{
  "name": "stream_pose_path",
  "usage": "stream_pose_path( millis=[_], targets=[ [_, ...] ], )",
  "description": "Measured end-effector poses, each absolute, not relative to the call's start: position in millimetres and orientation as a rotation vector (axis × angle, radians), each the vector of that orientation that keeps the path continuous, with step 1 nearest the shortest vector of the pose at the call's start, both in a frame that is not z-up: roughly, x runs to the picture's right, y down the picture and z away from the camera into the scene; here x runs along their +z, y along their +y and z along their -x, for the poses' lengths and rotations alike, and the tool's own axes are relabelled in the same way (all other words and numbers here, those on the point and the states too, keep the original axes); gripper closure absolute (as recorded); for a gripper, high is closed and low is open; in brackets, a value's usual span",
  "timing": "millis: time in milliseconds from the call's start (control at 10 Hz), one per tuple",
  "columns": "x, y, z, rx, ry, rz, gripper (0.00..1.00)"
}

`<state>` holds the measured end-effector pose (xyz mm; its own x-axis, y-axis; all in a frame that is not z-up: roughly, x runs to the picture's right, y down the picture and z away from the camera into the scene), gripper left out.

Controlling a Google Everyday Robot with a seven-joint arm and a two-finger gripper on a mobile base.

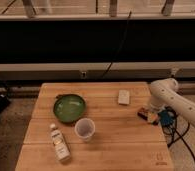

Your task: Place the eraser in the ceramic cup

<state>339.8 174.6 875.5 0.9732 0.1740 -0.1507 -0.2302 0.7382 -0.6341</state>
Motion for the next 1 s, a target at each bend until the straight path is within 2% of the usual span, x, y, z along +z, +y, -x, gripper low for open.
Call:
stream_pose_path(
  millis=[100,200,700,1000],
  targets=[
    [875,173,-341,0.220,0.072,0.709,0.99],
    [873,170,-340,0.217,0.062,0.712,1.00],
    [859,137,-299,0.103,-0.070,0.724,1.00],
    [838,111,-263,-0.013,-0.170,0.709,1.00]
  ],
)
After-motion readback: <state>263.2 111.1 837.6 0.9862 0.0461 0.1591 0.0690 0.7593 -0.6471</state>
